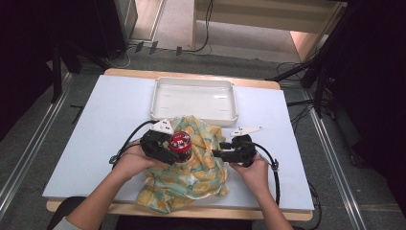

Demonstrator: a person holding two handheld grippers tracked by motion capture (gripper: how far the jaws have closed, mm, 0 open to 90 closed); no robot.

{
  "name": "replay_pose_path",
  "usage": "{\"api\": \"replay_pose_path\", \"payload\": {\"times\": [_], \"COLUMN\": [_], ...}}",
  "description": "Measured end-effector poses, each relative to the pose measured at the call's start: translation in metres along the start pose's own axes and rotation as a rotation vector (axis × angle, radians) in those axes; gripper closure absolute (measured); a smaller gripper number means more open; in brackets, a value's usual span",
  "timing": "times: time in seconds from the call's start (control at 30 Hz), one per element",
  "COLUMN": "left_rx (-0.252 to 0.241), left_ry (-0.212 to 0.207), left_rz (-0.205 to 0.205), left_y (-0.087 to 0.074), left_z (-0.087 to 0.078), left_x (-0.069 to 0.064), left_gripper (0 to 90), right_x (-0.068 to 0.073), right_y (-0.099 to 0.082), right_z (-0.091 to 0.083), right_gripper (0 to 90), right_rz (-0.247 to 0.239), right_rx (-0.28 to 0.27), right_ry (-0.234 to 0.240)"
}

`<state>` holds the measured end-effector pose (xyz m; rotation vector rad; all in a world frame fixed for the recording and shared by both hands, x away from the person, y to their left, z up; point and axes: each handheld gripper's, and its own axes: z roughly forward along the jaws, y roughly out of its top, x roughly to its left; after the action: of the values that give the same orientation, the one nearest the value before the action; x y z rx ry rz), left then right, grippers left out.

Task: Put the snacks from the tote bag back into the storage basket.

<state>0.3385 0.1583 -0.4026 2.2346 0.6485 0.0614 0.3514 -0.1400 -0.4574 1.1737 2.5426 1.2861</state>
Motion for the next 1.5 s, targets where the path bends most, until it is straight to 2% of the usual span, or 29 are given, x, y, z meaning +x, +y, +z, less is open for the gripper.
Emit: {"api": "replay_pose_path", "payload": {"times": [0.2, 0.47, 0.73, 0.87, 0.93, 1.0, 1.5], "left_rx": [0.016, 0.000, -0.016, -0.001, 0.005, -0.012, -0.031], "left_ry": [0.039, 0.037, 0.050, 0.088, 0.098, 0.099, 0.129], "left_rz": [-0.013, -0.039, -0.048, -0.051, -0.047, -0.066, -0.112], "left_y": [0.001, 0.003, 0.004, 0.003, 0.003, 0.002, -0.005], "left_z": [-0.008, -0.020, -0.031, -0.040, -0.042, -0.048, -0.062], "left_x": [0.004, 0.006, 0.008, 0.011, 0.011, 0.015, 0.026], "left_gripper": [25.4, 25.4, 25.4, 25.4, 25.4, 25.4, 25.4], "right_x": [0.003, 0.006, 0.009, 0.010, 0.010, 0.009, 0.008], "right_y": [0.001, 0.001, -0.005, -0.007, -0.008, -0.009, -0.010], "right_z": [-0.004, -0.012, -0.017, -0.021, -0.021, -0.021, -0.019], "right_gripper": [53.0, 50.9, 50.7, 50.6, 50.6, 50.6, 50.5], "right_rz": [-0.009, -0.033, -0.031, -0.028, -0.028, -0.025, -0.020], "right_rx": [-0.017, -0.027, -0.041, -0.044, -0.047, -0.043, -0.038], "right_ry": [0.004, -0.015, -0.017, -0.013, -0.013, -0.013, -0.002]}}
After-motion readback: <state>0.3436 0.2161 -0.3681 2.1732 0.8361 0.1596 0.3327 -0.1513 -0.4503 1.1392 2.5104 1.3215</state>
